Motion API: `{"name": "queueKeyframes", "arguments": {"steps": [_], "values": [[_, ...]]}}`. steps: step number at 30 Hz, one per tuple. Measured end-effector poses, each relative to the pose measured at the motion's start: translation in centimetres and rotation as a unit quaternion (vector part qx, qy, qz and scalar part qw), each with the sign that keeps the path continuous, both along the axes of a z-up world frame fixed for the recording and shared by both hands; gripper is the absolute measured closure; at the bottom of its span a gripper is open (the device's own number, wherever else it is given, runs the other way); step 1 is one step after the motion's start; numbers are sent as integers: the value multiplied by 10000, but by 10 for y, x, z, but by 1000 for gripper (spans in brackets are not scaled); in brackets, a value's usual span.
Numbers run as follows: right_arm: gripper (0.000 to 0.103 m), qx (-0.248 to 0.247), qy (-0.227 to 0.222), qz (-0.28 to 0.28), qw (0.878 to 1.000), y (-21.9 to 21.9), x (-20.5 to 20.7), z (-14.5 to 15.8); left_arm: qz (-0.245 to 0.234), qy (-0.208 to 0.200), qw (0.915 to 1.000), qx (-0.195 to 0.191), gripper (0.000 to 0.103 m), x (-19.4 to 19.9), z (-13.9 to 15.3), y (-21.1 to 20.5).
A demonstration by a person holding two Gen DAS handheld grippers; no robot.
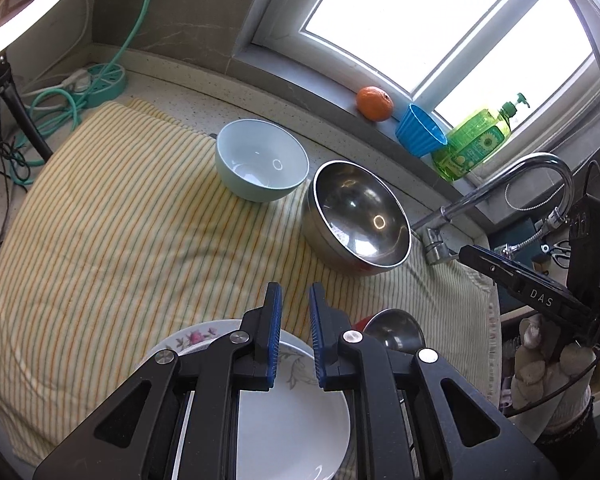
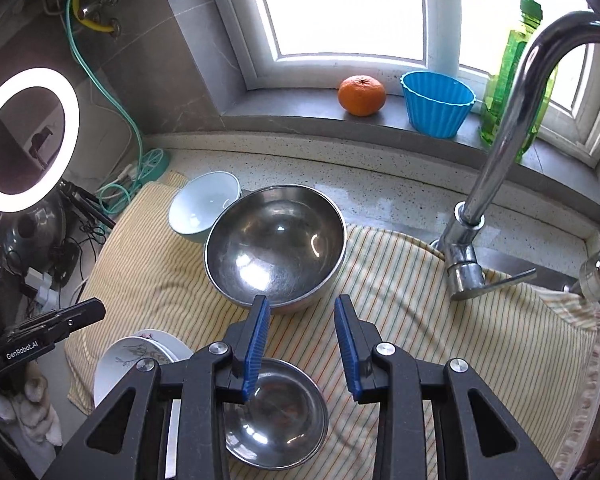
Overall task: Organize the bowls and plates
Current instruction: 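Grasp the rim of the large steel bowl with both grippers, then lift the large steel bowl with both grippers and carry it toward the cloth edge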
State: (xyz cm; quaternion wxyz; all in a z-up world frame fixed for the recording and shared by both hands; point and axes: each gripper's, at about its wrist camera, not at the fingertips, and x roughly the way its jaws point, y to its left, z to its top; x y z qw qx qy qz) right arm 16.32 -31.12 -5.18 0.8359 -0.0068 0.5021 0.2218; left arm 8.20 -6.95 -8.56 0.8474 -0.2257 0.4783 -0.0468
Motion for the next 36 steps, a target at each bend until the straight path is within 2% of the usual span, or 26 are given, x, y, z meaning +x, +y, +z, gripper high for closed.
{"name": "queueKeyframes", "arguments": {"steps": [8, 13, 19, 23, 29, 36], "values": [[73, -110, 2, 315, 9994, 3, 30, -4, 109, 103, 9999, -18, 91, 20, -8, -18], [73, -76, 123, 331, 9993, 7, 49, -9, -42, 269, 9995, -151, 91, 37, -16, -22], [73, 86, 451, 215, 9987, 7, 78, -26, -23, 270, 9996, -83, 91, 56, -16, -28], [75, 0, 600, 198, 9980, 8, 91, -39, 81, 256, 9996, -23, 91, 66, -18, -29], [75, -116, 663, 219, 9975, 9, 101, -53, 147, 343, 9993, 39, 91, 78, -26, -33], [75, -203, 697, 241, 9971, 12, 110, -60, 183, 431, 9985, 294, 91, 88, -33, -40]]}}
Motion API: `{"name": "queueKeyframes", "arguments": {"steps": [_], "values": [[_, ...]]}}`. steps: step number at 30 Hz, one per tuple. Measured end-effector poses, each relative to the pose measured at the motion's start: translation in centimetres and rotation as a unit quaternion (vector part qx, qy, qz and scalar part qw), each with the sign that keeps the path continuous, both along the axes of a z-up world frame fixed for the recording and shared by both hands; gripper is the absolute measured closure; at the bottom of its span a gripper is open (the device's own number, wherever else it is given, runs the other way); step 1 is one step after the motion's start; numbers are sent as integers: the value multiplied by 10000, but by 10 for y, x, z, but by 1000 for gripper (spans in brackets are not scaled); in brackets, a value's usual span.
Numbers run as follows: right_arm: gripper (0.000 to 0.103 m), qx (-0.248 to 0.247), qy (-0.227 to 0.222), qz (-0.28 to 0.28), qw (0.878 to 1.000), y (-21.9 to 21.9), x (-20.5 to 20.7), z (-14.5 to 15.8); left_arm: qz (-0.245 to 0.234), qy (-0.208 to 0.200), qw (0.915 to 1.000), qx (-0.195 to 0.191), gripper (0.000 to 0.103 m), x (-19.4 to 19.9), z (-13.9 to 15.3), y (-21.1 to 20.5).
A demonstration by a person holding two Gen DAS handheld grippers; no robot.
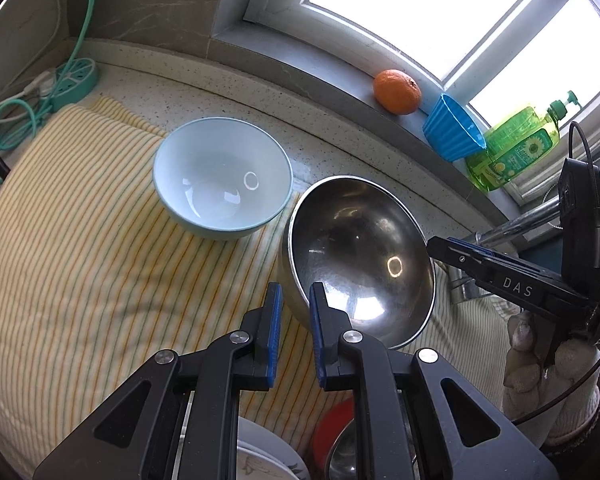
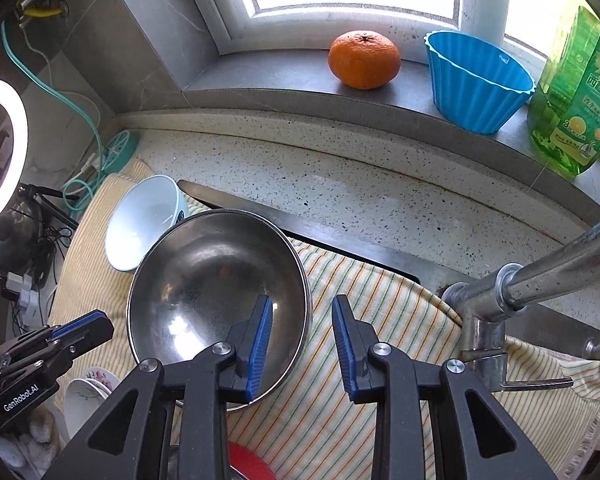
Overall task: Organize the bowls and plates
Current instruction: 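Lift the large steel bowl with both grippers and carry it toward the cloth edge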
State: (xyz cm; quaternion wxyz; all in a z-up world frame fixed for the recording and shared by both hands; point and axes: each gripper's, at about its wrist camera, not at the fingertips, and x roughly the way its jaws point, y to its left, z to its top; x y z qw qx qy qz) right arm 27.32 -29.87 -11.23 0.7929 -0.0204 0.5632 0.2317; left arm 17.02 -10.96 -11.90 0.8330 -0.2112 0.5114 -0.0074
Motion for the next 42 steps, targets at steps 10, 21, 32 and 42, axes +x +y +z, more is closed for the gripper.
{"name": "queueKeyframes", "arguments": {"steps": [10, 21, 32, 42], "values": [[75, -47, 90, 12, 9999, -2, 7, -11, -117, 121, 9999, -20, 91, 11, -9, -8], [89, -43, 270, -8, 9996, -2, 15, -21, -27, 226, 9997, -61, 91, 18, -19, -6], [98, -148, 371, 43, 9992, 3, 16, -27, -114, 218, 9997, -30, 91, 21, -19, -8], [98, -238, 326, -40, 9992, 2, 9, -22, -128, 141, 9998, -69, 92, 16, -12, -8]]}}
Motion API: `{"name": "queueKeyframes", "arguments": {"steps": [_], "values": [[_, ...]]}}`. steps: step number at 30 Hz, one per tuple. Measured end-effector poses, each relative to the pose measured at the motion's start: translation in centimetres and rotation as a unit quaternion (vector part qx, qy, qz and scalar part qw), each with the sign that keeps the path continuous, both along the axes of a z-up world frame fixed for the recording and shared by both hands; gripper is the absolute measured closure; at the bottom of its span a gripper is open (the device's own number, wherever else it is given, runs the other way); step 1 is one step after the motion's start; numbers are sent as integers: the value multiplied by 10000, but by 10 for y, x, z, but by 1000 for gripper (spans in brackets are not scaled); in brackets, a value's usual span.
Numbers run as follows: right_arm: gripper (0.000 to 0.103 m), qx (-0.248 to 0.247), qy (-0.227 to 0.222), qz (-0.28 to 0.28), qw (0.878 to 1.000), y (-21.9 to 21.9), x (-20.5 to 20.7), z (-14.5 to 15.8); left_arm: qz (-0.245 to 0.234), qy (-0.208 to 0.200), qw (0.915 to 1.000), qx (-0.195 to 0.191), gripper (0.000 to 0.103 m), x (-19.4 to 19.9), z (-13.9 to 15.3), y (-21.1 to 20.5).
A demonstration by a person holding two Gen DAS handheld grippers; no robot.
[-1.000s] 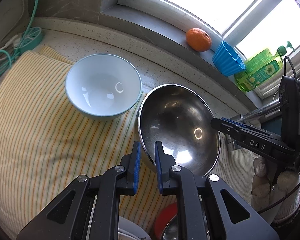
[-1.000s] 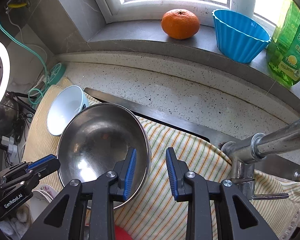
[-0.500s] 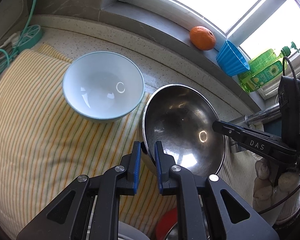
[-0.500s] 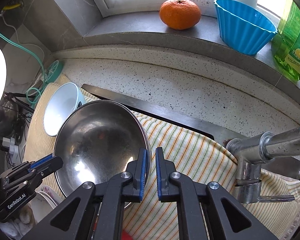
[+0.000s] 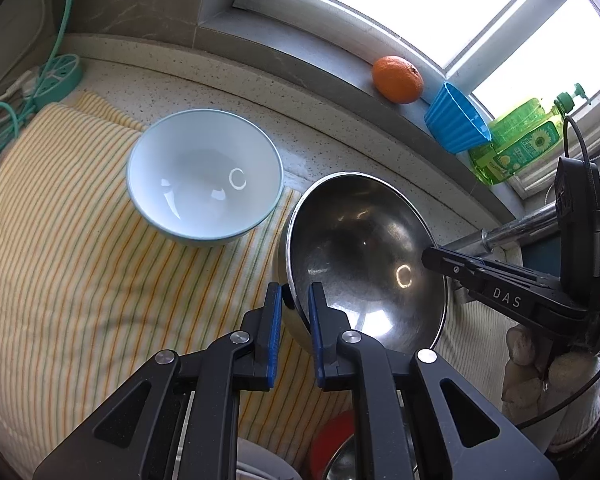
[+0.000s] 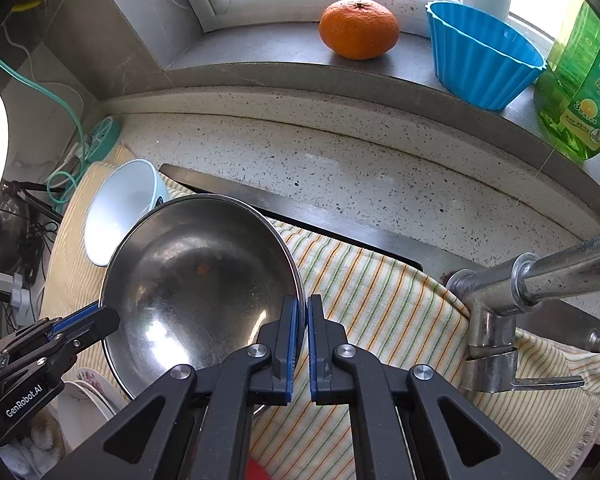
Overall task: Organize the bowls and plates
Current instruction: 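Lift the large steel bowl with both grippers and carry it toward the cloth edge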
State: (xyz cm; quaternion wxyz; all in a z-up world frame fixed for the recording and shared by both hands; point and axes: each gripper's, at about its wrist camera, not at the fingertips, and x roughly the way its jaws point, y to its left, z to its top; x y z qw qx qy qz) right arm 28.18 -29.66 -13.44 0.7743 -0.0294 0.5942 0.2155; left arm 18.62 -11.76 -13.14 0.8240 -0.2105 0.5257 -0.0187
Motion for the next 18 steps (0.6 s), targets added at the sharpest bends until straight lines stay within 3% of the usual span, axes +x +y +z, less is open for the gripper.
{"name": "queueKeyframes", "arguments": {"steps": [18], "values": [[98, 45, -212, -72, 9997, 6, -27, 33, -70, -206, 9997, -129, 92, -28, 25, 16]]}}
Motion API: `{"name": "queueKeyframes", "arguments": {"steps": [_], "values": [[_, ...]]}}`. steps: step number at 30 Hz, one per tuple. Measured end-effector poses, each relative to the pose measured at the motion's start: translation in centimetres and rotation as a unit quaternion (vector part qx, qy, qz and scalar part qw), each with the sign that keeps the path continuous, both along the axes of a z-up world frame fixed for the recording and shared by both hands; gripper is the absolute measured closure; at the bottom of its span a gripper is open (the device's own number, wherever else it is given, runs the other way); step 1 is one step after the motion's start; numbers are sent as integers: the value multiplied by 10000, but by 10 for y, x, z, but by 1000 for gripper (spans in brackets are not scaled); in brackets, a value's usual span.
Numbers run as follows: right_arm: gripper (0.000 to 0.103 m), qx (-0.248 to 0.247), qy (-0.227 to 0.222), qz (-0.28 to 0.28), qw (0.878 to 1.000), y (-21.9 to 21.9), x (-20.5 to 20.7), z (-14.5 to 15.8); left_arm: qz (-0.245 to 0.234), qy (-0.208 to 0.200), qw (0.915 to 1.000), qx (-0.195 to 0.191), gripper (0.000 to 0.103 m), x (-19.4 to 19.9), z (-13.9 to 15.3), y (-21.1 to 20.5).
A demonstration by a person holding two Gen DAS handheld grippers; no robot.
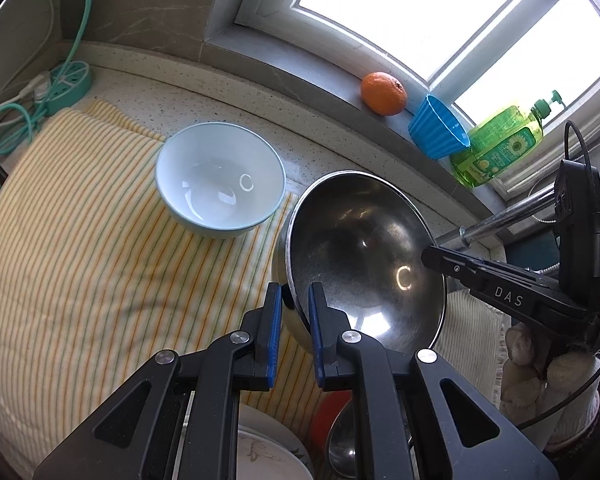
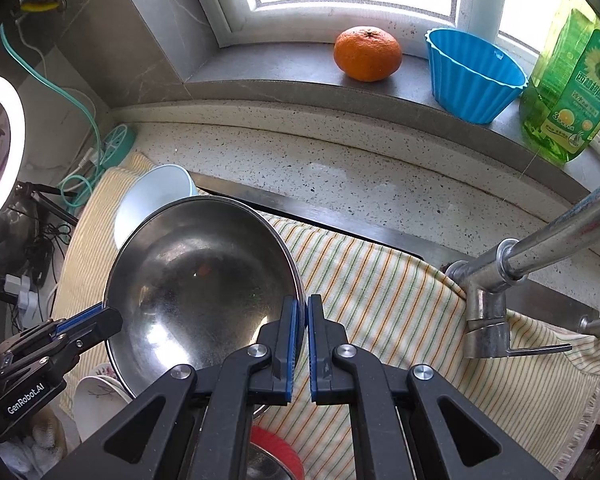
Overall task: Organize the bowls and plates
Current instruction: 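Lift the large steel bowl with both grippers and carry it toward the cloth edge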
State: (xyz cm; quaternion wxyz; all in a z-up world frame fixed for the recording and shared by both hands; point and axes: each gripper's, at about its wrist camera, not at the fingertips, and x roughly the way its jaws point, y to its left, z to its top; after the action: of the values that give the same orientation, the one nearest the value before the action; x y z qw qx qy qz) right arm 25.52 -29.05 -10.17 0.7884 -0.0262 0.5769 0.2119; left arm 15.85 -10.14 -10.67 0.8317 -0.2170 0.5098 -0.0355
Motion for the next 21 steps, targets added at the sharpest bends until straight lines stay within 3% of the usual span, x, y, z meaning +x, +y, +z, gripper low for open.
{"name": "queueKeyframes", "arguments": {"steps": [21], "values": [[98, -35, -174, 129, 9998, 51, -59, 34, 74, -255, 9996, -71, 91, -55, 26, 51]]}}
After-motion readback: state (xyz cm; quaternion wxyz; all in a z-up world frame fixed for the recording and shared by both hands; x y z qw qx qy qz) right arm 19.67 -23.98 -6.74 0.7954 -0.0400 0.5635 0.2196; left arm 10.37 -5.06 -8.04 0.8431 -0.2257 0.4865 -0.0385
